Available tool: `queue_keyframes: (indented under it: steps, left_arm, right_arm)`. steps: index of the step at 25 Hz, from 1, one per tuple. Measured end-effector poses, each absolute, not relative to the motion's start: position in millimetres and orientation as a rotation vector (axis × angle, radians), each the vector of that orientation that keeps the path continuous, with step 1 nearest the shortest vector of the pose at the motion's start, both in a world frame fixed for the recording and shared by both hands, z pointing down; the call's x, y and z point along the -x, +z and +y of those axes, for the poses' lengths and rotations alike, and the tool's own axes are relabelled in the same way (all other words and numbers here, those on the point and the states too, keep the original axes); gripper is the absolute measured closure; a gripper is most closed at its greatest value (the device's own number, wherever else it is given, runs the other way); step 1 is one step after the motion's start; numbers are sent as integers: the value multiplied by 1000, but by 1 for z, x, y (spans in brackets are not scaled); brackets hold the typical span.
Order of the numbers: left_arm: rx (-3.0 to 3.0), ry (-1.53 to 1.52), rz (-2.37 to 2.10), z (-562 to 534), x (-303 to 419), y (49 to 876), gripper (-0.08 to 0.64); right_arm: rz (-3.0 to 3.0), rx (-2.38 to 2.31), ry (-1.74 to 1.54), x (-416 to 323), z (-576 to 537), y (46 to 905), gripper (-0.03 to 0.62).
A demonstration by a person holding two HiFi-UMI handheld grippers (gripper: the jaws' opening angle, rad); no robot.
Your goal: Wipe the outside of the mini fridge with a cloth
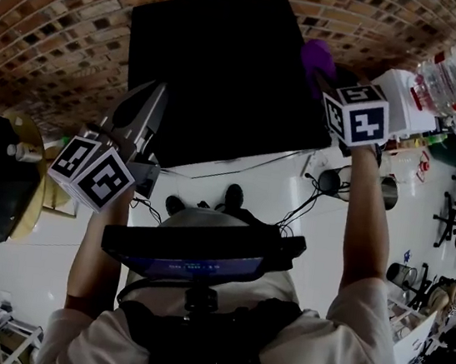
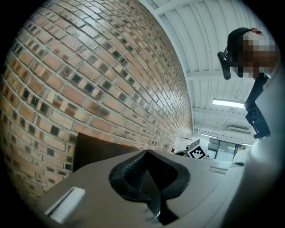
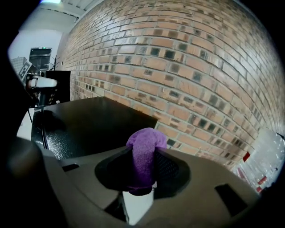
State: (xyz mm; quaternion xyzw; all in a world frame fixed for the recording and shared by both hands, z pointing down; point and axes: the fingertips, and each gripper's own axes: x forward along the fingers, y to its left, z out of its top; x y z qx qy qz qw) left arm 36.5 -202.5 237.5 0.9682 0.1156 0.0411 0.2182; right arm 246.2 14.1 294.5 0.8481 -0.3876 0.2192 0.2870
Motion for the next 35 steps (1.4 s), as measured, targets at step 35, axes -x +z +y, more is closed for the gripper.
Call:
queue_keyframes:
  steps: [35]
  left_arm:
    - [-2708,34,317,-282,55,248,496]
  right_arm:
    - [-1526,-2195,416,-2,-207,264,462]
